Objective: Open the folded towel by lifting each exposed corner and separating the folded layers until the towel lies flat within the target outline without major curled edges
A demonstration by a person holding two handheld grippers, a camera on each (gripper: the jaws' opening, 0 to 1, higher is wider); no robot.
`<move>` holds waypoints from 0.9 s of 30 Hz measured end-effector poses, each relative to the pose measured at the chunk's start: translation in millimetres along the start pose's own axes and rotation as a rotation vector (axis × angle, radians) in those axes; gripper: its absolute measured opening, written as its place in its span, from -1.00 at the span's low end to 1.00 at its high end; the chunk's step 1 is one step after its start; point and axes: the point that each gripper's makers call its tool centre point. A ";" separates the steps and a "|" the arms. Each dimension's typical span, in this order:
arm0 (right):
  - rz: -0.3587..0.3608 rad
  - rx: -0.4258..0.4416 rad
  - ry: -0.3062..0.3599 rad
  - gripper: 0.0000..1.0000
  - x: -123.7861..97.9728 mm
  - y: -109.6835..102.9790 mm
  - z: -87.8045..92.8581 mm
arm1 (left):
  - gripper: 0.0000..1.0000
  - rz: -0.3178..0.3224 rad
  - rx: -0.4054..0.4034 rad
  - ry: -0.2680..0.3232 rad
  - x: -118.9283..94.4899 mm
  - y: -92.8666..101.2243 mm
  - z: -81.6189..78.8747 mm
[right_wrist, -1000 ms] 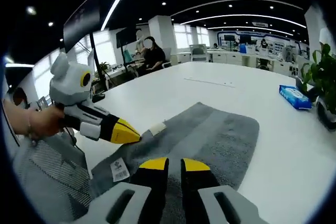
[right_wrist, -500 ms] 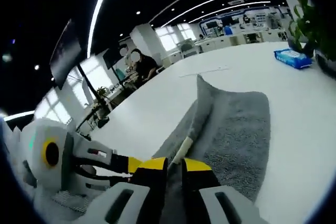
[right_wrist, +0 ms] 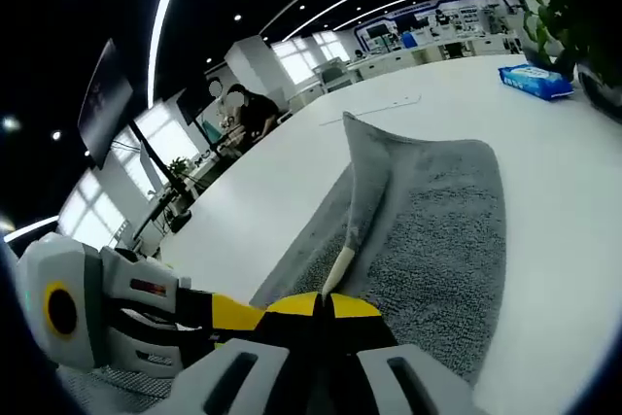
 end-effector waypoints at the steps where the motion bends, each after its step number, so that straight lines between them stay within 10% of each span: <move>1: 0.000 0.002 0.004 -1.00 -1.4 0.7 -1.0 | -0.96 -0.001 -0.053 0.046 -4.6 -7.7 -6.1; 6: 0.003 0.026 0.015 -1.00 -4.2 3.9 -2.5 | -0.92 -0.090 -0.586 0.115 -20.7 -74.2 16.2; 9: 0.005 0.021 0.011 -1.00 -3.8 3.9 -1.7 | -0.92 -0.048 -0.895 -0.006 -10.5 -78.7 67.6; 13: 0.007 0.017 0.007 -1.00 -3.8 4.2 -0.8 | -0.92 0.046 -1.094 -0.010 -1.6 -66.7 78.4; 27: 0.009 0.022 -0.002 -1.00 -4.5 6.1 1.4 | -0.90 0.116 -1.047 -0.046 9.5 -44.1 73.3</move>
Point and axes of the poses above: the point that each gripper's makers call its tool centre point, and the gripper's own axes: x roughly forward along the fingers, y roughly to its right, z roughly out of its underside, and after that the axes turned 8 degrees about -y, right-handed
